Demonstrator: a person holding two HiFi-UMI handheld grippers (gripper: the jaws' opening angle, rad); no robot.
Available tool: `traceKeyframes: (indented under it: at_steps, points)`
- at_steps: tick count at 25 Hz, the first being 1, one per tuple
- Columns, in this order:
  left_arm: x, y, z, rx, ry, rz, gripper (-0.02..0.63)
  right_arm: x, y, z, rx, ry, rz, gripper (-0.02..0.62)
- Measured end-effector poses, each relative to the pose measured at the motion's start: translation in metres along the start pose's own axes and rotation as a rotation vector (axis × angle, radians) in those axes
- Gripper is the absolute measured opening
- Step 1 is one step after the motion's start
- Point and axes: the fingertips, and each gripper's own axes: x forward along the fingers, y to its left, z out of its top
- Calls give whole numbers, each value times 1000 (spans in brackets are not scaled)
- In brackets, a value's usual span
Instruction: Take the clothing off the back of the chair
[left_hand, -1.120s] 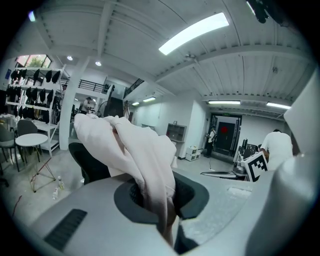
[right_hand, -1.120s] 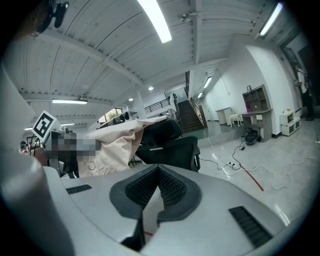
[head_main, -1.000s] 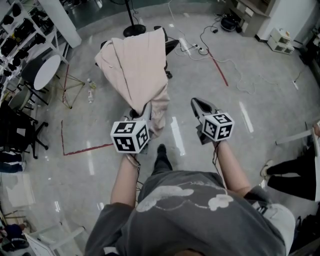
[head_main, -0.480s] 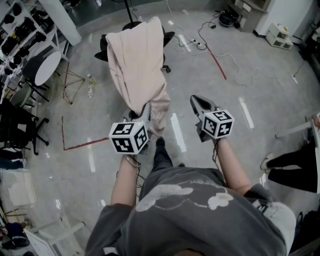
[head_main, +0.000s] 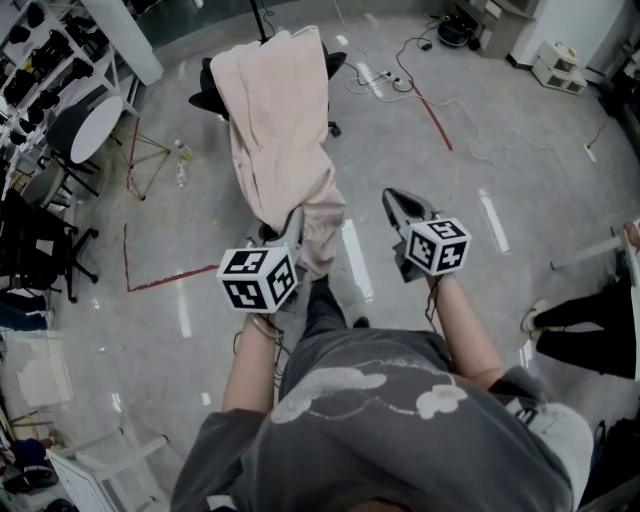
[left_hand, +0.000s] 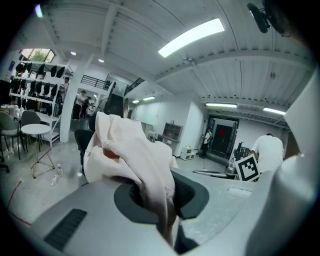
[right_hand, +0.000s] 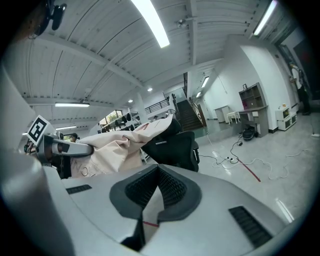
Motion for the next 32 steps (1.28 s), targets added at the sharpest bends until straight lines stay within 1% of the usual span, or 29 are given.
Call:
traceKeyframes:
  at_steps: [3,10,18,24,29,32]
  points:
    - [-4,-4,-3,-3,4,1,21,-2,3,0,-3,2,8,-8]
    - [-9,-5,-28,-51,44,15,21,-4,5,-1,-7,6,24,-8]
    - [-4,-7,-23,-51,44,12,21,-7,-2,0,7,5,14,-8]
    - [2,-15,-21,-51,54,-6,23,-14,-6,8,42,-12,25,-8]
    - [6,-16,-20,-46,58,-15,23,-15,-5,12,22,-15,26,-8]
    - [7,-12,-24,-63,65,-12,23,-16,-7,12,18,-18,24,-8]
